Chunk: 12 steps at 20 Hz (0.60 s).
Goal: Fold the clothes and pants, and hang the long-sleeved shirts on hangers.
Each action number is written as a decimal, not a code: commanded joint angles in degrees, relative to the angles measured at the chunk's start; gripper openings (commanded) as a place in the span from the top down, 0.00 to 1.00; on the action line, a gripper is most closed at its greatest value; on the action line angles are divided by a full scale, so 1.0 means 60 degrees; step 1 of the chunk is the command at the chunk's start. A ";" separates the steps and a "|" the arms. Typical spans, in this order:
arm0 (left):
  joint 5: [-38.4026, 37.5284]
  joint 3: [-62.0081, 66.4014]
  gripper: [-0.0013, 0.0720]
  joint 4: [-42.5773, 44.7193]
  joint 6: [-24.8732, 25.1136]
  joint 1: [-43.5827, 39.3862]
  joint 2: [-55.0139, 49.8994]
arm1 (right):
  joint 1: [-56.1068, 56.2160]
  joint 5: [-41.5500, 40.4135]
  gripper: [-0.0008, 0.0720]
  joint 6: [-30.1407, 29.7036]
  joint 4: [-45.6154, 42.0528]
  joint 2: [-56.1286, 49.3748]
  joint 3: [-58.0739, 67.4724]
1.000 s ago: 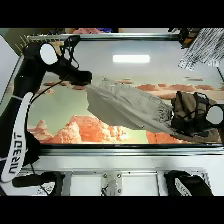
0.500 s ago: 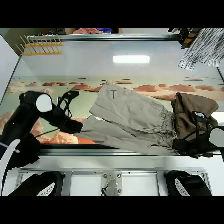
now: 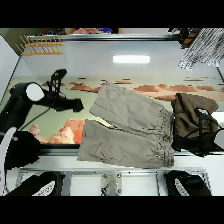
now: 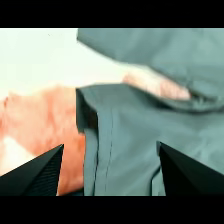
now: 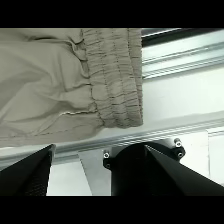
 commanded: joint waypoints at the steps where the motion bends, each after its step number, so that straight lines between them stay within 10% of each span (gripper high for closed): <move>1: 0.1956 0.1570 0.16 -0.2138 0.0597 0.1082 -0.2393 | 0.0007 -0.0470 0.15 0.0015 0.0047 0.0007 0.0124; 12: 0.0736 0.6477 0.16 -0.3078 0.1071 0.0200 -0.8666 | 0.0004 -0.0714 0.15 0.0091 0.0044 0.0007 0.0120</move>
